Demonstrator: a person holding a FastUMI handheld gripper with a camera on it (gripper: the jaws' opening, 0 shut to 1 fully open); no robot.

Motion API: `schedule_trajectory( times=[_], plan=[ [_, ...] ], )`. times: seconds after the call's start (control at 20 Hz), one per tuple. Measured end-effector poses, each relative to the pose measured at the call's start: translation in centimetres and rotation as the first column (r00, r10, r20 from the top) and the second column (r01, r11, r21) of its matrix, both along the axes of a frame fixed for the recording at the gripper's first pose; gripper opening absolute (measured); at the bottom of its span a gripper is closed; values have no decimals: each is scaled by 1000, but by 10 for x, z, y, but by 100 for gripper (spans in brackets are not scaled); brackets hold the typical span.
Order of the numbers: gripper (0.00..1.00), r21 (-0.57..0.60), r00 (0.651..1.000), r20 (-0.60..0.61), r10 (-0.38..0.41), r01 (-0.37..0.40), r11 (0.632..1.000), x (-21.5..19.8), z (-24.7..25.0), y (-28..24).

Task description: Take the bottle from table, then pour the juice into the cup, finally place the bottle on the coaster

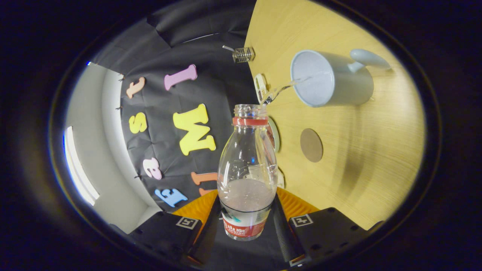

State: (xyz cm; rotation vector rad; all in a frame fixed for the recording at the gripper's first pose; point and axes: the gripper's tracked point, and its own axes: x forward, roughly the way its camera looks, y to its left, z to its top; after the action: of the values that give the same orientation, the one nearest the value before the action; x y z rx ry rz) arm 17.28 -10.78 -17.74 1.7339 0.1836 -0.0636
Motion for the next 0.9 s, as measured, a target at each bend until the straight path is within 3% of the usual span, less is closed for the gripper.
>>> schedule_trajectory(
  times=[0.9],
  plan=[
    [74, 120, 1000, 29, 7, -10, 993, 5, 27, 6]
  ],
)
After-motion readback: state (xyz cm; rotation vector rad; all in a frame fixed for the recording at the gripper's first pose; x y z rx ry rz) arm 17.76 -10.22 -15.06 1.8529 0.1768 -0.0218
